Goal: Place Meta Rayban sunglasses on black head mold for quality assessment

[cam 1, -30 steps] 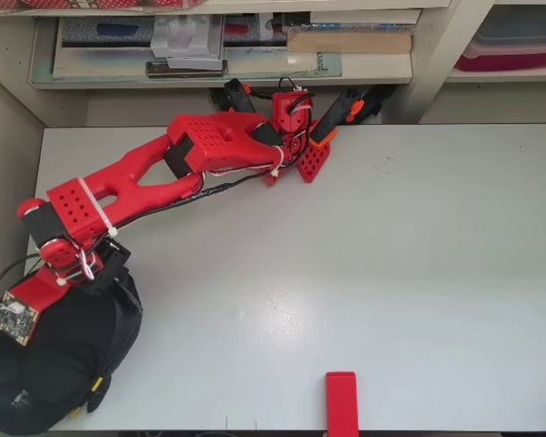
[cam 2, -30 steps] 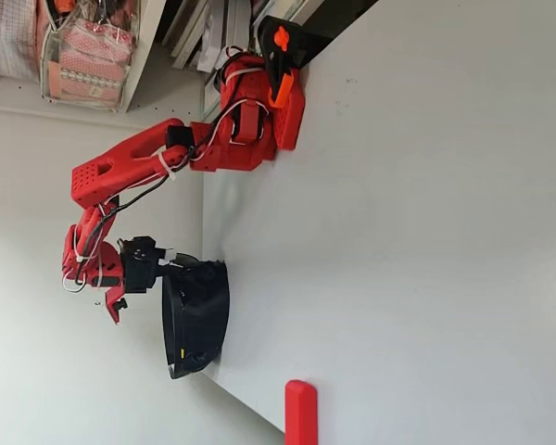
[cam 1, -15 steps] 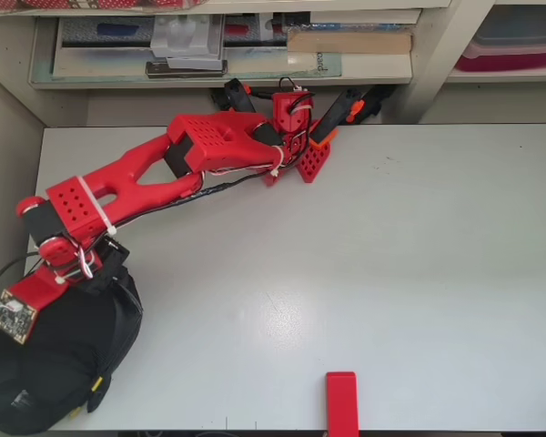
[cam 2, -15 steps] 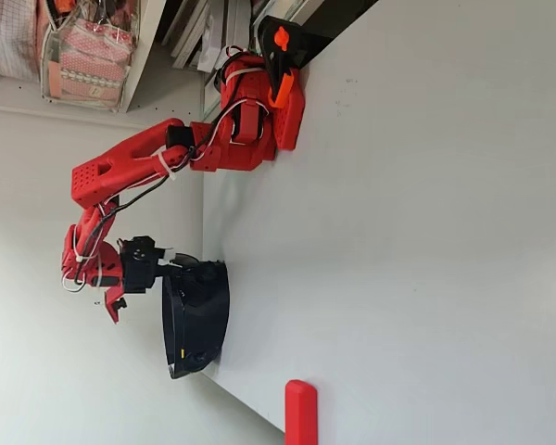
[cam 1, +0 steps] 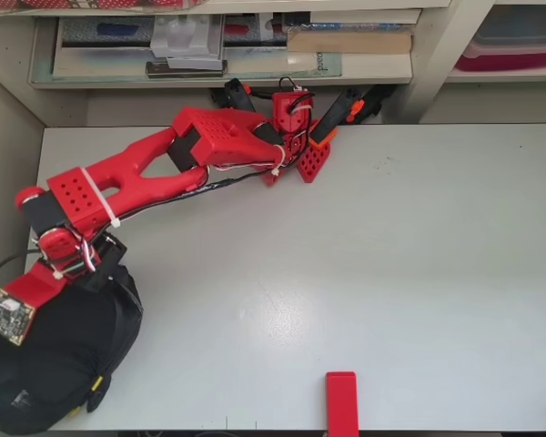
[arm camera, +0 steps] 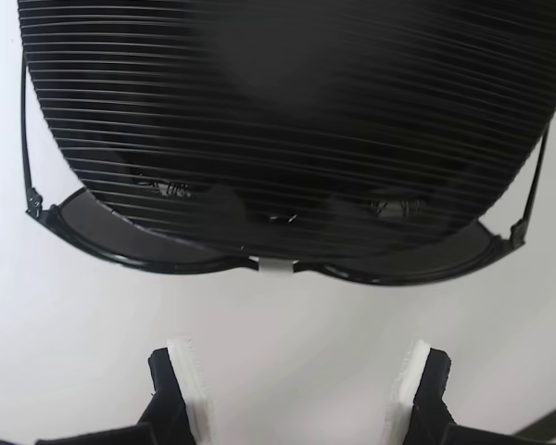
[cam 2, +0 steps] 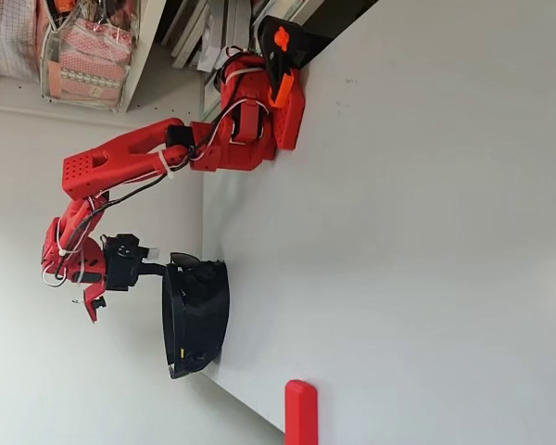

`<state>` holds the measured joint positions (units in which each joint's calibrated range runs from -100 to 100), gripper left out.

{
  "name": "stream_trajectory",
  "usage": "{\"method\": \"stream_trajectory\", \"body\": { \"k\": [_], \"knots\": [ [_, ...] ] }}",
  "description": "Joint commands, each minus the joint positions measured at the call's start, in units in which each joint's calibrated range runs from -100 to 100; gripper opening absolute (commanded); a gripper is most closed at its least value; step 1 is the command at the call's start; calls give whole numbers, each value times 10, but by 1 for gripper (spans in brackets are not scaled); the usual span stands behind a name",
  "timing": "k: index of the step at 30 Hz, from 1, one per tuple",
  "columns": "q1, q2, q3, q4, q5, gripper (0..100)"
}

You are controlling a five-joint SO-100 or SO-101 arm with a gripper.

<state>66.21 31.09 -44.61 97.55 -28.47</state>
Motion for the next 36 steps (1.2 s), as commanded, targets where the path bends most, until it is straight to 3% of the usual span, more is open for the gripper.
{"method": "stream_trajectory", "body": {
  "k": [1,14,36],
  "knots": [
    [-7,-78,10,25,-9,93],
    [-31,-27,38,13,-41,93],
    [-31,4,4,-35,-33,93]
  ]
}}
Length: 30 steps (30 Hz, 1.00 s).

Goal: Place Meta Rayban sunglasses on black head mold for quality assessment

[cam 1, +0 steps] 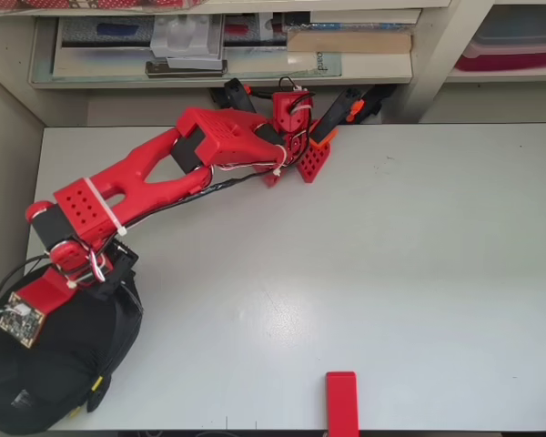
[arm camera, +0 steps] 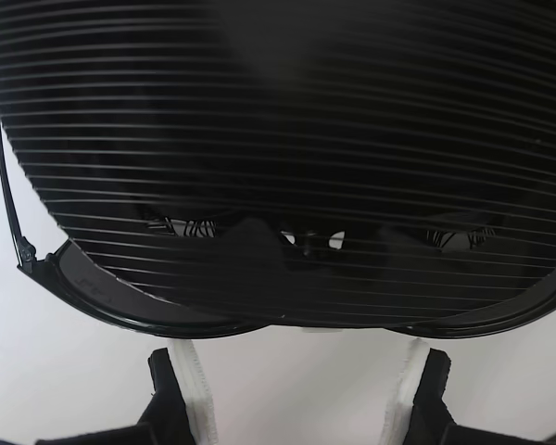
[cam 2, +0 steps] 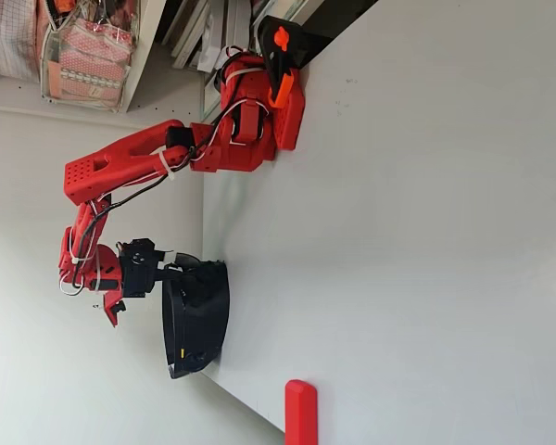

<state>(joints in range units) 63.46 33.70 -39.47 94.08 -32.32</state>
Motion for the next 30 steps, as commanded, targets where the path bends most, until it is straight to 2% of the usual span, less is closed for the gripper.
{"method": "stream_trajectory", "body": {
  "k": [1,30],
  "knots": [
    [-3,-22,-48,0,6,93],
    [-3,-30,-85,6,16,93]
  ]
}}
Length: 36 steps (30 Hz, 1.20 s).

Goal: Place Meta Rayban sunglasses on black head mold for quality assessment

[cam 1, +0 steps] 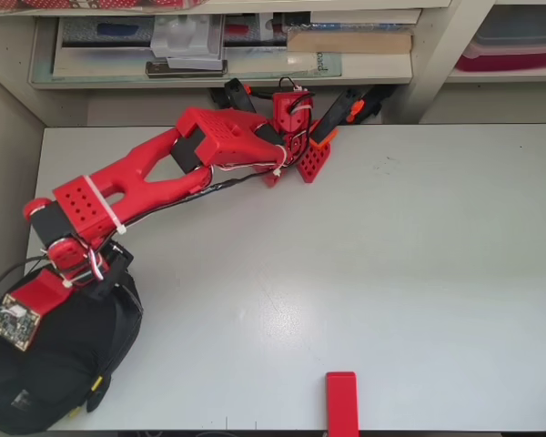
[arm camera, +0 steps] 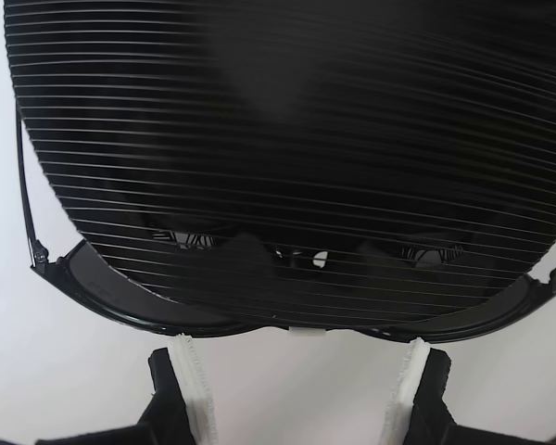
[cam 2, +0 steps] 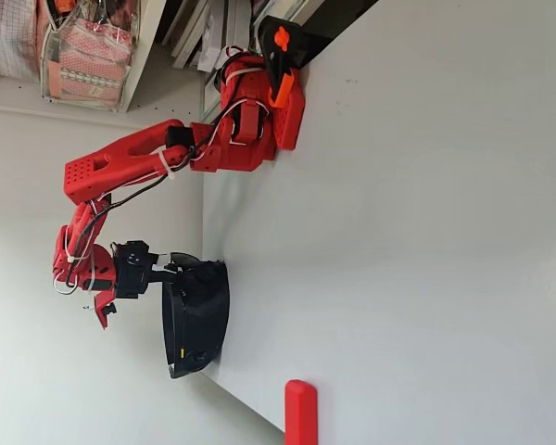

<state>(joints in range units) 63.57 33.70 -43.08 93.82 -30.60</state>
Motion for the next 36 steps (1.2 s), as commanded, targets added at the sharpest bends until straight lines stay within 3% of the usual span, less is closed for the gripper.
{"method": "stream_trajectory", "body": {
  "k": [1,14,24,36],
  "knots": [
    [-4,-30,-49,7,-1,93],
    [4,46,-57,8,-1,93],
    [24,-19,-97,61,10,93],
    [50,-144,81,62,20,93]
  ]
}}
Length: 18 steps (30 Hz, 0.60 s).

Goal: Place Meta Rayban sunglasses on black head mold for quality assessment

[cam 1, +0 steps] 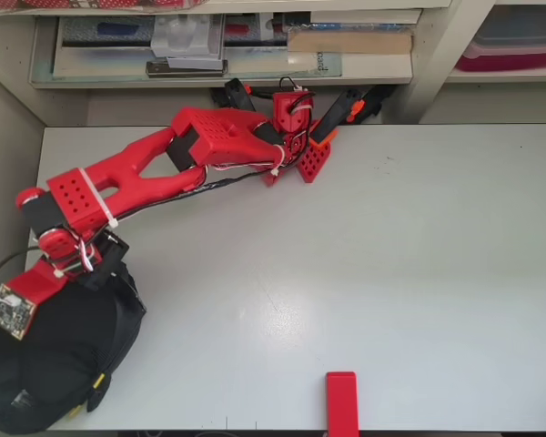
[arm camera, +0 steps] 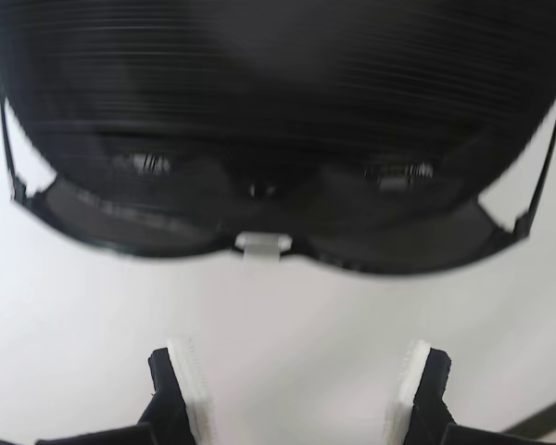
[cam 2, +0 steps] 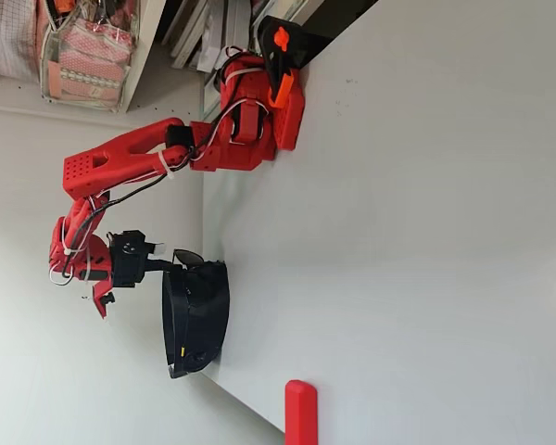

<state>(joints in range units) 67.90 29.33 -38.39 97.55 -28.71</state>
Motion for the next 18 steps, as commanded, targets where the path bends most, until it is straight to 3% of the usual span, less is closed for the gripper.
{"method": "stream_trajectory", "body": {
  "k": [1,18],
  "knots": [
    [6,-100,43,24,0,93],
    [-25,13,60,-96,-14,93]
  ]
}}
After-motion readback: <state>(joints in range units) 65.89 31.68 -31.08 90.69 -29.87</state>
